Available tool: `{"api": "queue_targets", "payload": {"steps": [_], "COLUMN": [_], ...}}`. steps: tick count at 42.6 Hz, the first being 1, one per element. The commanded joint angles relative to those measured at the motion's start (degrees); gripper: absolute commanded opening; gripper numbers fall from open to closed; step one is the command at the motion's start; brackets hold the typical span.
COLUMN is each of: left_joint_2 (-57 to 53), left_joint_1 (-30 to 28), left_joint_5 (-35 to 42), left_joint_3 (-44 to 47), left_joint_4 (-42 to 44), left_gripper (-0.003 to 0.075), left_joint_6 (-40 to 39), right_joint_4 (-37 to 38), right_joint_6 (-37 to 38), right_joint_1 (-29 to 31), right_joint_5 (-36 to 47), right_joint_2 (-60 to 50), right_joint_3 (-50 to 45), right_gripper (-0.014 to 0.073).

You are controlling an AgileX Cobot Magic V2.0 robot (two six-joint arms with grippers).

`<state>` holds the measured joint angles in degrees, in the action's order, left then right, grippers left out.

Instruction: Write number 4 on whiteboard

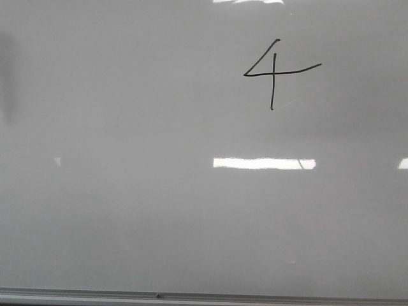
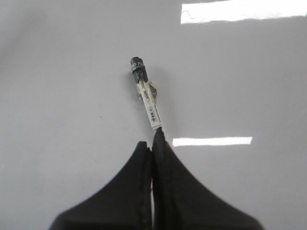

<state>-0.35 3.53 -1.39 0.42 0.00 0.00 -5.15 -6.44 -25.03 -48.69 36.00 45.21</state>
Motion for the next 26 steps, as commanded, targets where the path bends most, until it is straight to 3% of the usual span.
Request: {"api": "queue_targets", "payload": {"steps": [1,26], "left_joint_2": [-0.96,-0.96], "left_joint_1": [-0.30,-1.32], "left_joint_5": [6.62,7.32], "left_joint_3": [0.14,0.26], "left_joint_4": [-0.58,-0.58], "left_gripper": [-0.0020,-0.0020], "left_joint_6": [-0.45,-0.45], "right_joint_4": [0.27,0.27], "right_joint_6": [0.13,0.13], "right_joint_1": [0.30,0.30], "right_joint_5": [3.86,3.51], "right_joint_2": [-0.07,-0.02], "right_joint_3": [1.48,1.48], "right_gripper": [-0.0069,-0.0069]}}
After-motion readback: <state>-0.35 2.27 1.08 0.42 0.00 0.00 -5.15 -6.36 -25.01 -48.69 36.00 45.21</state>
